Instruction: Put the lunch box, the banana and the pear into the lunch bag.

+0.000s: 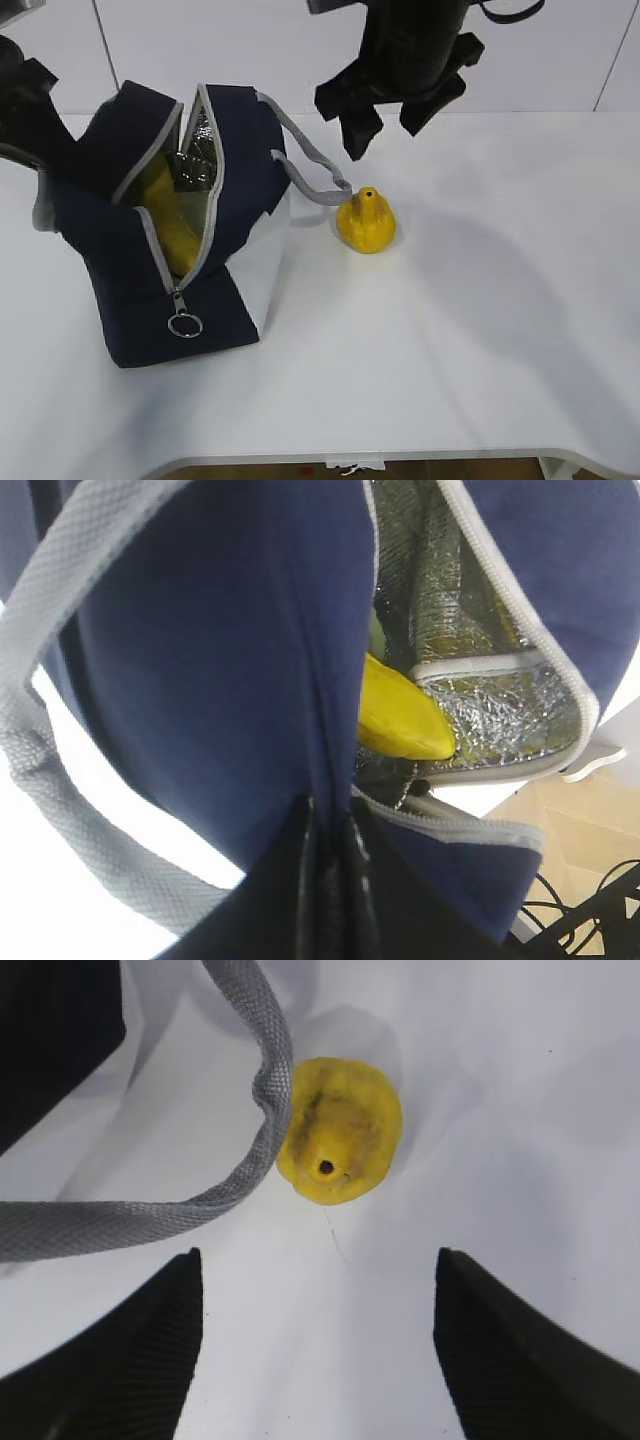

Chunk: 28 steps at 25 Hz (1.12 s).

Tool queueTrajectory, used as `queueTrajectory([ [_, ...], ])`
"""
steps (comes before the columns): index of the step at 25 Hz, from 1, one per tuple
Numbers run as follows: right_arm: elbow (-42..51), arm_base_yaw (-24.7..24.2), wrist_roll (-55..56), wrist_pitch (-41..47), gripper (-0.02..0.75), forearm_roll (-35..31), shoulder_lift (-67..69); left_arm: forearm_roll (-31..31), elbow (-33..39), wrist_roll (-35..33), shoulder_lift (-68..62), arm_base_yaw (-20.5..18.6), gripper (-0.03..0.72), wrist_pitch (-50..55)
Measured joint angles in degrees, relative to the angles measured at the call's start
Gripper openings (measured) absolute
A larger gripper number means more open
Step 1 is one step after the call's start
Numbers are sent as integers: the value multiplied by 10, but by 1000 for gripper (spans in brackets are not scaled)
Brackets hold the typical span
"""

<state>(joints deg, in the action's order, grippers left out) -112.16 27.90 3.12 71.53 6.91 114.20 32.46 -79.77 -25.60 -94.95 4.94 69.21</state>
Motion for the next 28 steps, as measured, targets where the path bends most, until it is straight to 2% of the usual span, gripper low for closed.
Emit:
queueTrajectory([
  [12, 10, 0, 4, 0, 555, 12, 50, -9, 0, 0, 0, 0, 6, 4],
  [18, 11, 0, 12, -2, 554, 60, 67, -11, 0, 0, 0, 0, 6, 4],
  [28, 11, -1, 16, -4, 555, 41, 104, -13, 0, 0, 0, 0, 6, 4],
])
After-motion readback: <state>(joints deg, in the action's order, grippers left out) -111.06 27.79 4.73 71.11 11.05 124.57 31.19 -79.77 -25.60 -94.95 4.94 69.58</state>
